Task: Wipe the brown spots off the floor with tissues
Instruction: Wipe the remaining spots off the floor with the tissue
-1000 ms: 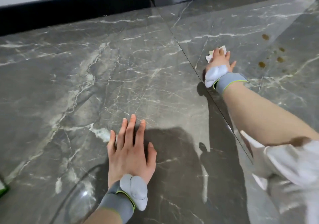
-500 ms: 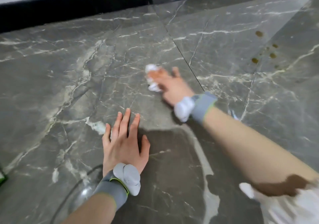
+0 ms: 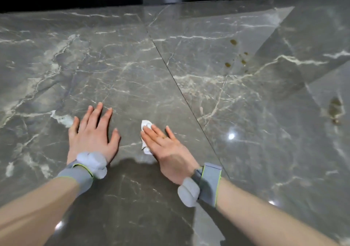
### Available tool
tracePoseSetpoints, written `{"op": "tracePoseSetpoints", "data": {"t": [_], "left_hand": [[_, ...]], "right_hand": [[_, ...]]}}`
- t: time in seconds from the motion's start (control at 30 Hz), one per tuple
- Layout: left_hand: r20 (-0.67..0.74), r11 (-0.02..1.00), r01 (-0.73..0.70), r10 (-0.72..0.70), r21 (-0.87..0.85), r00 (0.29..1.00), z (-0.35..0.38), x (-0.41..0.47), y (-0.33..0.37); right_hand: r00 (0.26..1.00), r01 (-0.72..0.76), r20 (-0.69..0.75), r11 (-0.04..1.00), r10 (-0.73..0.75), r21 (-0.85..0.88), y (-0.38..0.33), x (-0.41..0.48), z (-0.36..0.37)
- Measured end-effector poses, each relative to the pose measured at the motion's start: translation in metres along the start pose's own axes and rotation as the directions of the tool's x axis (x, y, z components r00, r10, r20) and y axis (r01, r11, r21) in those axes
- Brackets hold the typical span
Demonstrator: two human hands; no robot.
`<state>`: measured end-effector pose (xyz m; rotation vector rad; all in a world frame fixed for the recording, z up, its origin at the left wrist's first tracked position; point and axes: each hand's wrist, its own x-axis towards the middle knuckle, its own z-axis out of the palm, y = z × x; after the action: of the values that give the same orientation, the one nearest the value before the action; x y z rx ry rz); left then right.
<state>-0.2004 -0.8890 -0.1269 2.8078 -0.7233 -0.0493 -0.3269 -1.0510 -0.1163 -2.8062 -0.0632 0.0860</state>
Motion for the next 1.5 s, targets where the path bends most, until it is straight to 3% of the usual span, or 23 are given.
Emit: {"op": "tracePoseSetpoints", "data": {"t": [0.07,0.13,0.17,0.27,0.3,0.37,0.5,0.63,0.77,0.83,1.0,1.17,1.27,1.5], "left_hand": [[0.003,1.000,-0.014,0.014,-0.003,1.000,-0.002,-0.003,0.003],[0.009,1.000,-0.019,0.019,0.007,1.000,-0.002,-0.002,0.002],[0.019,1.000,-0.018,0.017,0.012,1.000,-0.003,-0.002,0.002],[0.060,0.999,-0.025,0.023,0.033,0.998,-0.006,-0.005,0.004],[0.089,0.999,-0.027,0.024,0.034,0.996,-0.010,-0.007,0.005],[0.182,1.000,0.010,-0.008,-0.014,0.983,-0.019,0.004,0.000],[0.269,0.999,0.025,-0.016,-0.029,0.963,-0.033,0.012,-0.001],[0.075,0.990,0.099,-0.092,-0.105,0.993,-0.023,-0.011,0.039],[0.112,0.972,-0.202,0.216,-0.123,0.970,0.002,-0.006,0.117],[0.149,0.950,-0.281,0.300,-0.140,0.942,0.013,0.002,0.158],[0.139,0.916,-0.401,0.399,-0.016,0.906,0.048,0.032,0.195],[0.097,0.918,-0.385,0.394,-0.095,0.914,0.053,0.031,0.192],[0.122,0.911,-0.401,0.411,-0.099,0.904,0.051,0.037,0.194],[0.157,0.912,-0.401,0.410,-0.085,0.899,0.049,0.037,0.193]], "right_hand": [[0.999,-0.044,0.008,0.999,0.044,0.008,0.016,-0.028,-0.012],[0.973,-0.220,-0.059,0.974,0.224,0.057,0.045,-0.055,-0.024],[0.930,-0.349,-0.094,0.933,0.356,0.083,0.062,-0.069,-0.028],[0.704,-0.671,-0.173,0.725,0.689,0.155,0.091,-0.116,-0.039],[0.641,-0.730,-0.181,0.665,0.746,0.155,0.092,-0.127,-0.038],[0.598,-0.775,-0.178,0.620,0.782,0.122,0.093,-0.130,-0.032],[0.606,-0.766,-0.182,0.630,0.774,0.127,0.085,-0.136,-0.031],[0.669,-0.726,-0.149,0.683,0.728,0.079,0.091,-0.147,-0.036],[0.764,-0.639,-0.085,0.768,0.639,0.038,0.119,-0.150,-0.047],[0.782,-0.621,-0.054,0.784,0.620,0.011,0.140,-0.142,-0.058],[0.711,-0.699,-0.053,0.713,0.701,0.048,0.208,-0.087,-0.078],[0.632,-0.745,-0.177,0.654,0.755,0.132,0.239,-0.017,-0.084],[0.683,-0.693,-0.214,0.712,0.698,0.112,0.243,0.008,-0.085],[0.836,-0.521,-0.149,0.850,0.528,0.083,0.237,0.011,-0.091]]}}
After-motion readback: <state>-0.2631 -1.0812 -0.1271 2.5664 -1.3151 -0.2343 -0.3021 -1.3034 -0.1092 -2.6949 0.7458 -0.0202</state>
